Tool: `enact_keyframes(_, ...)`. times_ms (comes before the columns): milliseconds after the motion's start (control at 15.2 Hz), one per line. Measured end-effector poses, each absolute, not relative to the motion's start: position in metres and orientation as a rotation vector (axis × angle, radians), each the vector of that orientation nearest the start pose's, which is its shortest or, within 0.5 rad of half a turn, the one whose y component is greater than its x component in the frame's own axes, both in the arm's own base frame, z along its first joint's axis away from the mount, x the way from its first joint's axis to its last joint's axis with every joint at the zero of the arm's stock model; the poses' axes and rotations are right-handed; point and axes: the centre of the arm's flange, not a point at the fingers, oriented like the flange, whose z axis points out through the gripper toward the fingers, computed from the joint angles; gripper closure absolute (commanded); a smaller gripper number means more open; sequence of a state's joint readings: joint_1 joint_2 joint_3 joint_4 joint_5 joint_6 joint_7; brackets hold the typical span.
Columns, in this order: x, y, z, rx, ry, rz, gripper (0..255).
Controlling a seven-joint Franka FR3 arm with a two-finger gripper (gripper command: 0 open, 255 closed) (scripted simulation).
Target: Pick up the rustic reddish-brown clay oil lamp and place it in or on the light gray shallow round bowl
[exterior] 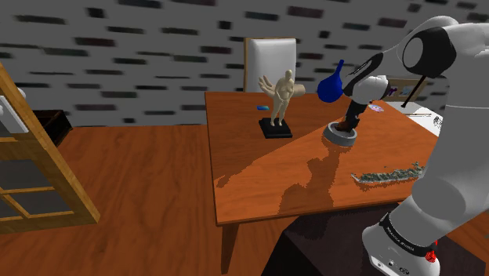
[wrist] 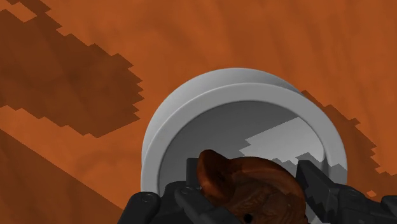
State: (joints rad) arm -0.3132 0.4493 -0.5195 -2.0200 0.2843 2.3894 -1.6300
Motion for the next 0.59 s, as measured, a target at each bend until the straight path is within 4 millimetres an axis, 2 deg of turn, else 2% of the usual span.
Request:
enact_keyframes(66,0.4119,-0.4364,0.2522,-2.992,-0.974,0.039,255)
enact_keyframes(132,0.4119,-0.4364,0.2522,-2.992,-0.974,0.039,0)
enact_keyframes(528,0.4119,-0.4365,0.2523,-2.992,-0.974,0.039,0)
enact_keyframes(594,0.4125,-0.4374,0.2586,-2.992,-0.974,0.039,0)
